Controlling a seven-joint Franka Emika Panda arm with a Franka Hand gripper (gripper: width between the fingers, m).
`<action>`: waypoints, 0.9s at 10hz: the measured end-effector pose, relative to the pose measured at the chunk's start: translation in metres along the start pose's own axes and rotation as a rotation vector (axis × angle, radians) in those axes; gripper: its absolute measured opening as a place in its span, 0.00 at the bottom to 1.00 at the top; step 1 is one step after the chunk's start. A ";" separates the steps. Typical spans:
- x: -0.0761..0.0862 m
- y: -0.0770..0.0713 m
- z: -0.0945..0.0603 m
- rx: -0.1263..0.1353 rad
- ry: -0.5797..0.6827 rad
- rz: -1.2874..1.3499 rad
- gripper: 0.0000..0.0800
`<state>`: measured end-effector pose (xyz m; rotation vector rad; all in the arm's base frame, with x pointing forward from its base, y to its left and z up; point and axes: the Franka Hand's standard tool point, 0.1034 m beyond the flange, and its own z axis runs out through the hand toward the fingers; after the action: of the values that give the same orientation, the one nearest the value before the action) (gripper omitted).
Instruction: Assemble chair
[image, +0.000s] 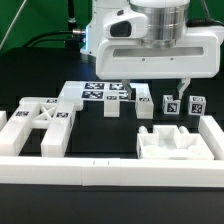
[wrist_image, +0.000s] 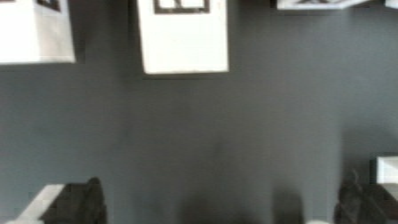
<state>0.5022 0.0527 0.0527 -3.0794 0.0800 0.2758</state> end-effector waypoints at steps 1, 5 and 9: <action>-0.006 0.008 0.003 -0.007 -0.092 0.015 0.81; -0.013 0.014 0.008 -0.013 -0.382 0.010 0.81; -0.016 0.012 0.019 -0.020 -0.635 0.008 0.81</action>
Offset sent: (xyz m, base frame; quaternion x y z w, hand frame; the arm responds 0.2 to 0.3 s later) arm 0.0043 -0.0007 0.0030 0.0166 -0.1751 -0.0245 0.9841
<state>0.4824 0.0423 0.0363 -2.8458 0.0615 1.2267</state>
